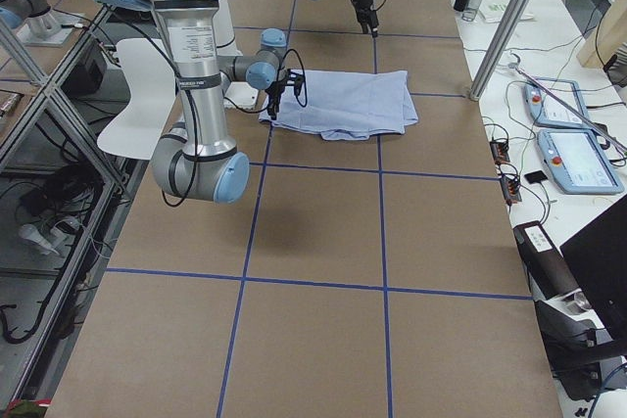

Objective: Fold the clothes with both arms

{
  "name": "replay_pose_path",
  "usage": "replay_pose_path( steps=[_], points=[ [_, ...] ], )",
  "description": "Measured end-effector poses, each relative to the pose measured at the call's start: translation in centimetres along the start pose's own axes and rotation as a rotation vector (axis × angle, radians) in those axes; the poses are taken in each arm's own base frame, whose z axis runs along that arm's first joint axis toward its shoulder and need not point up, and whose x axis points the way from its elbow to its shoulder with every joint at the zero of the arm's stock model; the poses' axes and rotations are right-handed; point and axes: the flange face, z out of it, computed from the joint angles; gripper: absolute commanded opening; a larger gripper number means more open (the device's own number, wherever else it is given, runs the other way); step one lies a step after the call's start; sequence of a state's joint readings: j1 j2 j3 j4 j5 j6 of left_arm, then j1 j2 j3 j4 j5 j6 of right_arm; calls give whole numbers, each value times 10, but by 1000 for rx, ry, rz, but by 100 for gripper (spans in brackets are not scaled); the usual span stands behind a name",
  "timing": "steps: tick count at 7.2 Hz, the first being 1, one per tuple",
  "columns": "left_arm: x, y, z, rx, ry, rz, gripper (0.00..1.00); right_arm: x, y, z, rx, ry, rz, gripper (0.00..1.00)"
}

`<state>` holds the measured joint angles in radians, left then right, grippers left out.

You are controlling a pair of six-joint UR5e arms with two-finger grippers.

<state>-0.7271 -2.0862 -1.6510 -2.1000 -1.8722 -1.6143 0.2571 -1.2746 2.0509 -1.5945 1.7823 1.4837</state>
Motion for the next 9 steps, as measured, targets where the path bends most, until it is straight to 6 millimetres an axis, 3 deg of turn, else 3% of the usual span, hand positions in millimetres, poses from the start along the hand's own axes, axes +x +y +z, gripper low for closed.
replay_pose_path(
  steps=[2,3,5,9],
  points=[
    [2,4,-3,-9,9,2,99,-28,-34,-46,60,-107,28,100],
    [3,21,-8,-41,24,2,99,-35,-44,-70,88,-185,32,100],
    [3,97,-16,-167,47,-50,99,-37,-56,-93,118,-280,54,100],
    [-18,261,-2,-294,2,-159,94,-38,-58,-103,124,-313,99,100]
  ],
)
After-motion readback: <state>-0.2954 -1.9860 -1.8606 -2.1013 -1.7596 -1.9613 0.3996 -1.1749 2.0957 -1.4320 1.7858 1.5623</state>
